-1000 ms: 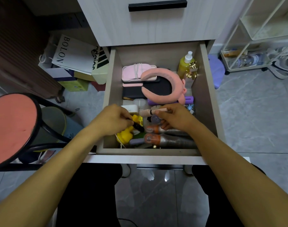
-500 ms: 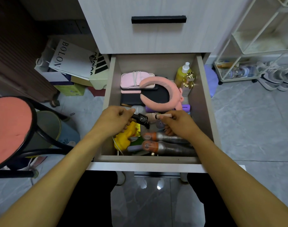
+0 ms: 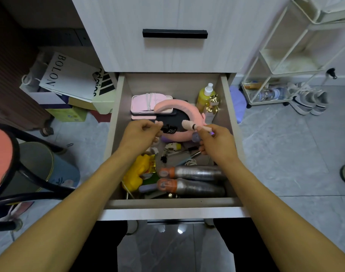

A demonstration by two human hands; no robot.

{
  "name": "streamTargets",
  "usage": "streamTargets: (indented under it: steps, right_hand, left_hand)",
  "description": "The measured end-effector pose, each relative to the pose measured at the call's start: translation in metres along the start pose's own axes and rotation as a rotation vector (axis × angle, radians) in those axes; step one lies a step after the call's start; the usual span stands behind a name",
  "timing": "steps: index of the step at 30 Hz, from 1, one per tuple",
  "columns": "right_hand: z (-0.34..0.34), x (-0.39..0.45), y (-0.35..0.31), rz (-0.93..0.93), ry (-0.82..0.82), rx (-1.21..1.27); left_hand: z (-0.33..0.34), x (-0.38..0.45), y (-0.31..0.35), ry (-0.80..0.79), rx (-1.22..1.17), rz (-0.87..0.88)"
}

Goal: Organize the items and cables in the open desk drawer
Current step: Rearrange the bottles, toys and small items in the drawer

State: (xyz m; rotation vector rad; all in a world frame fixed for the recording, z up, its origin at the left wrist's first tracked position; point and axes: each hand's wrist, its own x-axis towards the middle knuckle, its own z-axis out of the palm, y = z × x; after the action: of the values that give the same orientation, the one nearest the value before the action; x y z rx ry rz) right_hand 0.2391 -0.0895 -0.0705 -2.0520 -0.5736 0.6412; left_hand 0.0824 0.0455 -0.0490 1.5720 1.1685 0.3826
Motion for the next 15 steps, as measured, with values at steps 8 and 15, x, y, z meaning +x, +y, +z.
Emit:
streamTargets:
  steps: [8,15]
  right_hand:
    - [0.01,0.015,-0.019,-0.078,0.177,-0.731]
    - [0.008,0.006,-0.008,0.1,0.199,-0.268]
  left_hand:
    - [0.061,0.033,0.022,-0.08,-0.027,-0.006]
    - [0.084,0.043,0.013,-0.312,0.087,-0.024]
